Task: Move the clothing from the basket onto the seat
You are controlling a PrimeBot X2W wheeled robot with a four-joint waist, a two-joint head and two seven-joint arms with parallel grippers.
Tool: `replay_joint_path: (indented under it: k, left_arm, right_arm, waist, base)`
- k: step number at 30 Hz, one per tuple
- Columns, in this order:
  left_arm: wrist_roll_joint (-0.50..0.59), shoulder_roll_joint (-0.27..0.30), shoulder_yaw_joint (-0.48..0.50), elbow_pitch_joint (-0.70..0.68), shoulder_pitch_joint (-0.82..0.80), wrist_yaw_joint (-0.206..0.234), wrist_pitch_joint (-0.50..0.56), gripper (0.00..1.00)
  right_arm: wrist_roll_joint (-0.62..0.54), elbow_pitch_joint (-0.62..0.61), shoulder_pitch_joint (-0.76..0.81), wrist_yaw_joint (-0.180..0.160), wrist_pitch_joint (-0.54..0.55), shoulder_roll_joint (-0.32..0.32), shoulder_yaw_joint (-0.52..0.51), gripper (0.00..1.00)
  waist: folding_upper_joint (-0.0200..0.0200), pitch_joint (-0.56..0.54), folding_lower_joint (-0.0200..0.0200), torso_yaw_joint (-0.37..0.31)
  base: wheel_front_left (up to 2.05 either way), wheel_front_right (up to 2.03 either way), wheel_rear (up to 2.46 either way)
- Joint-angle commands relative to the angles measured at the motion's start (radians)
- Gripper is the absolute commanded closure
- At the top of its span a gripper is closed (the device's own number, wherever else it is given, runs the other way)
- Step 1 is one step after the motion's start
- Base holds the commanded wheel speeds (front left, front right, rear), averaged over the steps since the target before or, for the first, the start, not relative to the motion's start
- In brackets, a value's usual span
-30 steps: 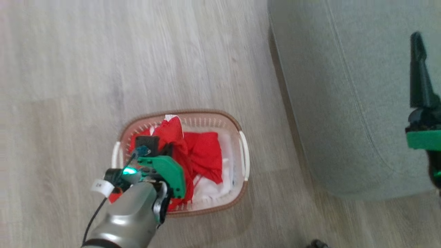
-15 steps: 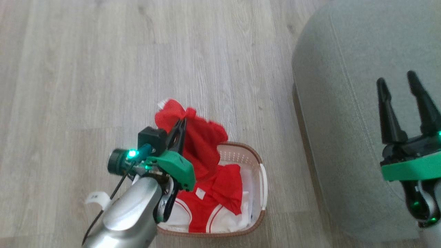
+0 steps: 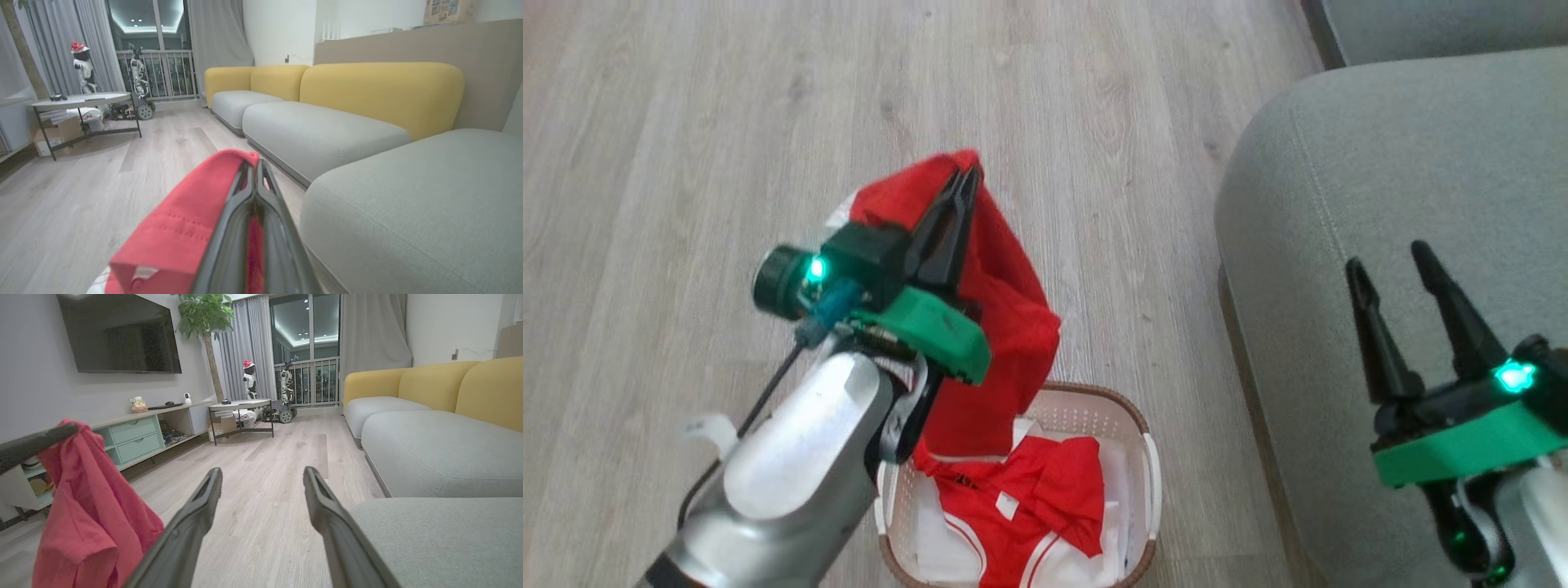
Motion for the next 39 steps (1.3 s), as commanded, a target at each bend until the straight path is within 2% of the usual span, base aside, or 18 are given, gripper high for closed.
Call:
replay_joint_path:
  k: [1, 13, 25, 39]
  left_arm:
    - [0.006, 0.031, 0.039, -0.053, -0.069, 0.004, 0.015, 1.00]
    - [-0.002, 0.054, 0.036, -0.123, -0.105, -0.005, 0.066, 1.00]
    - [-0.003, 0.050, 0.022, -0.114, -0.131, -0.014, 0.070, 1.00]
    - [0.001, 0.025, -0.006, -0.113, -0.171, -0.025, 0.078, 1.00]
  right_arm:
    - [-0.005, -0.028, -0.006, 0.000, -0.006, -0.008, 0.027, 0.00]
    - [0.006, -0.036, 0.007, 0.000, -0.006, -0.012, 0.106, 0.00]
    - [0.026, -0.045, -0.022, 0.000, -0.006, -0.018, 0.173, 0.00]
    - [0.062, 0.003, -0.134, 0.000, -0.006, -0.029, 0.384, 0.00]
  waist:
    - [-0.0001, -0.013, 0.0001, -0.001]
    - [-0.0001, -0.037, 0.0001, -0.013]
    - [-0.0001, -0.022, 0.0001, -0.010]
    - [-0.0001, -0.001, 0.0001, 0.024]
  base:
    - [0.00, 0.00, 0.00]
    - [0.00, 0.00, 0.00]
    - [0.00, 0.00, 0.00]
    - [0.00, 0.00, 0.00]
